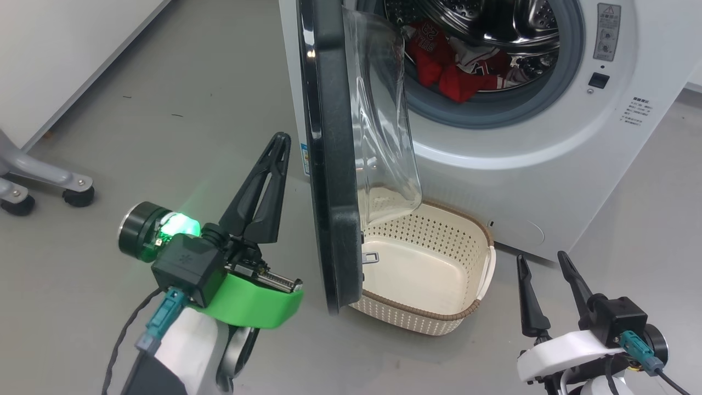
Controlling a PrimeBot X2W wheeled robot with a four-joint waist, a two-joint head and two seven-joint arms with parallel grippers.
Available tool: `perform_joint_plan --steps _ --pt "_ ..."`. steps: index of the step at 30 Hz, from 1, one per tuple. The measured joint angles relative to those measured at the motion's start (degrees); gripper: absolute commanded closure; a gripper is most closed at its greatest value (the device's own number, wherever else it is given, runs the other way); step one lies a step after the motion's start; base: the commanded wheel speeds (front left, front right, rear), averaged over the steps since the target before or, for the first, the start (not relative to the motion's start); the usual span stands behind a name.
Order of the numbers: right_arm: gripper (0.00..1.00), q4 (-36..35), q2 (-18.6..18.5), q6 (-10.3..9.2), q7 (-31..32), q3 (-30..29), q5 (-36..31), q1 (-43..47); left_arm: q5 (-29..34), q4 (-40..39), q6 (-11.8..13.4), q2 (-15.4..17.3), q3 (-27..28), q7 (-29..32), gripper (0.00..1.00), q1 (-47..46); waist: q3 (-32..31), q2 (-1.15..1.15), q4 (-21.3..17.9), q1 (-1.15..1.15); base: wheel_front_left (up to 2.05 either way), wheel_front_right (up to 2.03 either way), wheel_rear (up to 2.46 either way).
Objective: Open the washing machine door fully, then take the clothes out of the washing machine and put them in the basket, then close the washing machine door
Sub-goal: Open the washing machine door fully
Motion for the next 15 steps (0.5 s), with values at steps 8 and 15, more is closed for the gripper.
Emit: perform_joint_plan --steps 8,15 --pt "0.0 0.5 0.5 0.65 0.0 -0.3 -0.2 0.0 0.5 -5.5 -3.9 -0.5 -7.8 0.2 1.0 -0.7 -0.2 0.0 -0.5 0.0 0.0 0.0 0.0" --pt "0.0 1.0 0.7 1.19 0.0 -0.3 -0.7 0.0 -1.7 -3.4 -6.8 -0.7 -14.2 6.4 1.0 2.0 -0.2 0.0 -0.9 0.0 0.0 0.0 0.0"
